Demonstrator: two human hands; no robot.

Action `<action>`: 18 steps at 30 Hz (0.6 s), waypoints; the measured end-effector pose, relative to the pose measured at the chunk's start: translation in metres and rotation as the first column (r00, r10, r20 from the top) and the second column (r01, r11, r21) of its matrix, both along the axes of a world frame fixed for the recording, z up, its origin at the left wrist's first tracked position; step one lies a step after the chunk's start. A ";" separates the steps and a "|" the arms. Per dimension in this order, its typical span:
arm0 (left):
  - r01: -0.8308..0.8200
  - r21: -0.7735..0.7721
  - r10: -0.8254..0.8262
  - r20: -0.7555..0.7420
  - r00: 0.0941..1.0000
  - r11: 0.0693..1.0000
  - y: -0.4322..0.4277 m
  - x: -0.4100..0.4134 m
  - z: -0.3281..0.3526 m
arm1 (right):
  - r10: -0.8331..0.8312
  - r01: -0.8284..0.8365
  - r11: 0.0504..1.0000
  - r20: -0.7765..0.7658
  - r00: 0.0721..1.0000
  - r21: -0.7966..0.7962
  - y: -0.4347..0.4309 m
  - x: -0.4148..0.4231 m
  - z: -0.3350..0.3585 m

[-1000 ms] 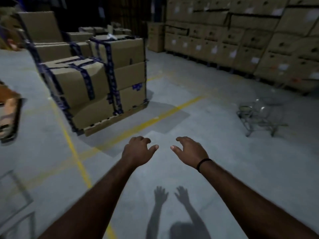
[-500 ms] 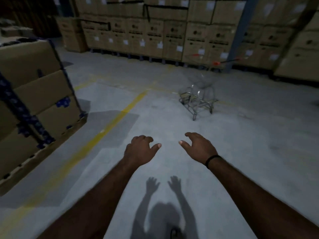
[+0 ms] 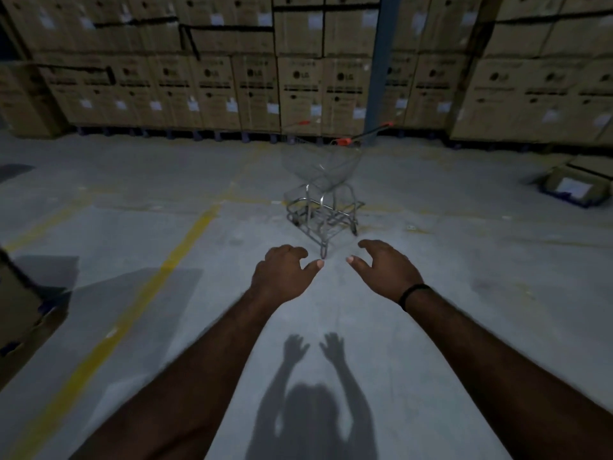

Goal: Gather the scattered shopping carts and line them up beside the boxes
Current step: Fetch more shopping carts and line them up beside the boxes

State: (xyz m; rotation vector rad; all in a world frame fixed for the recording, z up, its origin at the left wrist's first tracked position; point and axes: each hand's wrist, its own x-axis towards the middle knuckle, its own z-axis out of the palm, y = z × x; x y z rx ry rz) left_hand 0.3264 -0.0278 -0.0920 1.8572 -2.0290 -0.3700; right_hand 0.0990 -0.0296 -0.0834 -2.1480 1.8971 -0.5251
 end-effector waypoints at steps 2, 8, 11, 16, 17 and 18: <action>0.040 0.005 -0.040 0.000 0.999 0.999 -0.039 -0.015 0.003 | -0.013 0.012 1.000 0.007 1.000 0.007 -0.032 -0.010 0.000; 0.127 0.012 -0.127 -0.015 0.992 0.992 -0.176 -0.045 -0.006 | -0.077 0.077 0.997 0.003 0.997 0.005 -0.150 -0.031 -0.012; 0.156 0.019 -0.155 -0.049 0.987 0.988 -0.253 -0.050 -0.019 | -0.107 0.107 0.994 -0.010 0.994 0.000 -0.218 -0.035 -0.018; 0.208 0.020 -0.207 -0.047 0.977 0.978 -0.378 -0.061 -0.013 | -0.150 0.151 0.988 -0.030 0.988 0.014 -0.322 -0.043 -0.011; 0.218 0.012 -0.218 -0.047 0.975 0.976 -0.403 -0.064 -0.009 | -0.160 0.160 0.987 -0.027 0.987 0.002 -0.342 -0.045 -0.008; 0.229 0.001 -0.229 -0.054 0.972 0.973 -0.425 -0.068 -0.006 | -0.171 0.171 0.985 -0.017 0.985 -0.010 -0.361 -0.048 -0.005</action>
